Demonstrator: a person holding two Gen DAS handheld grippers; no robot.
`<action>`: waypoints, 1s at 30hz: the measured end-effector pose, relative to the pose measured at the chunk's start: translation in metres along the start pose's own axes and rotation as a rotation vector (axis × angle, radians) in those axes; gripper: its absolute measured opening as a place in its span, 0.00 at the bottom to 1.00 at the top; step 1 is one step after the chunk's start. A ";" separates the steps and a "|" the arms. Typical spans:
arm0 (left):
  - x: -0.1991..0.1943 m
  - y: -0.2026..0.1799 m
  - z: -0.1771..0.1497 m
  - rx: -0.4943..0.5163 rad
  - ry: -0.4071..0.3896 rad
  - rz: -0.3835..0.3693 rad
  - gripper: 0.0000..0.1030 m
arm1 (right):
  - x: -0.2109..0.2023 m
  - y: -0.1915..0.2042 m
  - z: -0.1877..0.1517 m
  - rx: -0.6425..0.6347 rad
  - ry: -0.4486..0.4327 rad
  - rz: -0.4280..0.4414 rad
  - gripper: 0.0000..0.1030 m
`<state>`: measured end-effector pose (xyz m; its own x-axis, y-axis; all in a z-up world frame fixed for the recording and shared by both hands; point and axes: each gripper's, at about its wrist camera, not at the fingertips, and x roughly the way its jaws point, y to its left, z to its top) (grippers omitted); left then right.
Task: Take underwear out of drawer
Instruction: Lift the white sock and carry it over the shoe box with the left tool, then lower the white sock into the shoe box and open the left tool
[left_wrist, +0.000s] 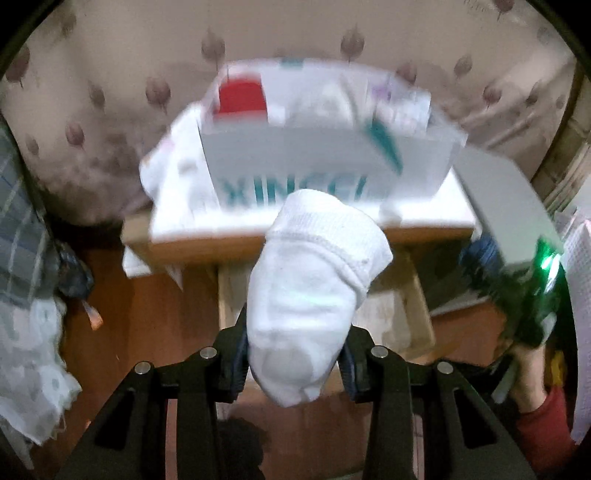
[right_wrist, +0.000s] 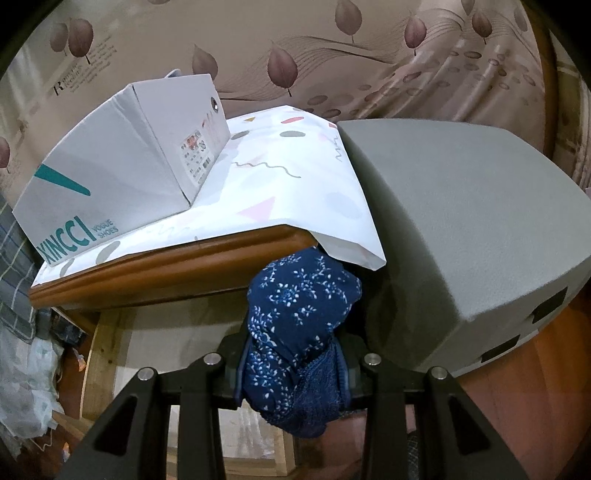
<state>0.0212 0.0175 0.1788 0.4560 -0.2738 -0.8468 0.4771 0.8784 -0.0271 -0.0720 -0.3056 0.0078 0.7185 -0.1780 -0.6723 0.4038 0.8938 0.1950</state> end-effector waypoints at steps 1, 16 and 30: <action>-0.008 0.000 0.009 0.009 -0.023 0.013 0.36 | 0.000 0.001 0.000 -0.003 0.001 0.002 0.35; 0.013 0.006 0.148 -0.076 -0.105 0.054 0.36 | -0.001 0.004 0.002 0.001 -0.006 0.022 0.35; 0.092 -0.009 0.191 -0.070 -0.038 0.065 0.36 | -0.002 0.005 0.005 -0.018 -0.028 -0.017 0.35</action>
<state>0.2025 -0.0907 0.2024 0.5134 -0.2289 -0.8270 0.3921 0.9199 -0.0111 -0.0689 -0.3022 0.0139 0.7273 -0.2048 -0.6551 0.4064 0.8976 0.1706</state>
